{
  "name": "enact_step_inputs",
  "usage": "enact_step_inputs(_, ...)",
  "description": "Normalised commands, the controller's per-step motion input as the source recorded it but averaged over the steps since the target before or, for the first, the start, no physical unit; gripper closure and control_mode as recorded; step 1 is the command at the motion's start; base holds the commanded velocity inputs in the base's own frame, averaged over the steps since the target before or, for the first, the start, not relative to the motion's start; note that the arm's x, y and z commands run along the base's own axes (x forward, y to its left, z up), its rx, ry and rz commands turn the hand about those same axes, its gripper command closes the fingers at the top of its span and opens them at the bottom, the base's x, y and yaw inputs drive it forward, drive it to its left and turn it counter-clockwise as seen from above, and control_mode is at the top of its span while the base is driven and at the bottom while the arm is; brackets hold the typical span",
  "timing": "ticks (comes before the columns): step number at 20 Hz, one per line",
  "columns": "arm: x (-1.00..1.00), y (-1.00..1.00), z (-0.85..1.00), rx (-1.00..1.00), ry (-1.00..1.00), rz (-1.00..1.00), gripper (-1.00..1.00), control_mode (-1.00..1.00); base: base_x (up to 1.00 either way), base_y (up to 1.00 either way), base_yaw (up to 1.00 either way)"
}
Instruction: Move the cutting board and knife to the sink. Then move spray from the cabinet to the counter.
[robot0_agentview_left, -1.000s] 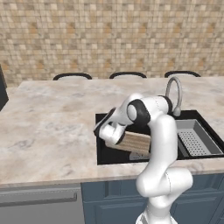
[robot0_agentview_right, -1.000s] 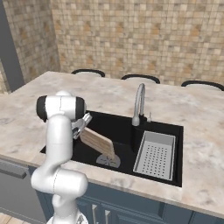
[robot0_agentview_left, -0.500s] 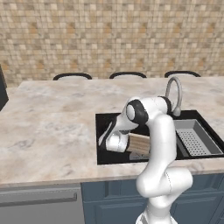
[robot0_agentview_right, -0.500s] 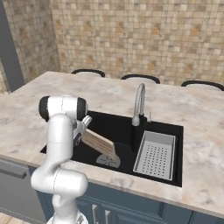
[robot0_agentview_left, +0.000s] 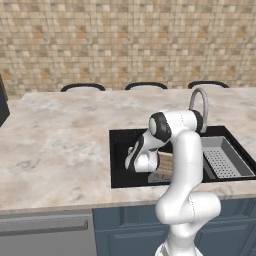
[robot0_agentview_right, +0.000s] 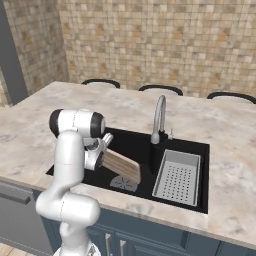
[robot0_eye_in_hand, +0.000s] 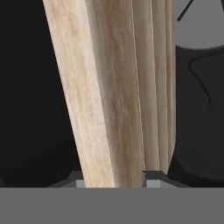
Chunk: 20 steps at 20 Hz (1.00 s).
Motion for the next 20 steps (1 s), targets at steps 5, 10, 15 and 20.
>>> enact_step_inputs(5, 0.00, -0.20, -0.08, 0.00, 0.00, 0.00, 1.00, -1.00, 0.00, 0.00, 0.00)
enact_step_inputs(10, 0.00, -0.02, -0.03, 0.00, 0.00, 0.00, 1.00, -1.00, 0.00, 0.00, 0.00)
enact_step_inputs(15, 0.00, 0.00, 0.00, 0.00, 0.00, 0.00, 1.00, -1.00, 0.00, 0.00, 0.00)
enact_step_inputs(20, 0.00, 0.00, 0.00, 0.00, 0.00, 0.00, -1.00, -1.00, 0.00, 0.00, 0.00)
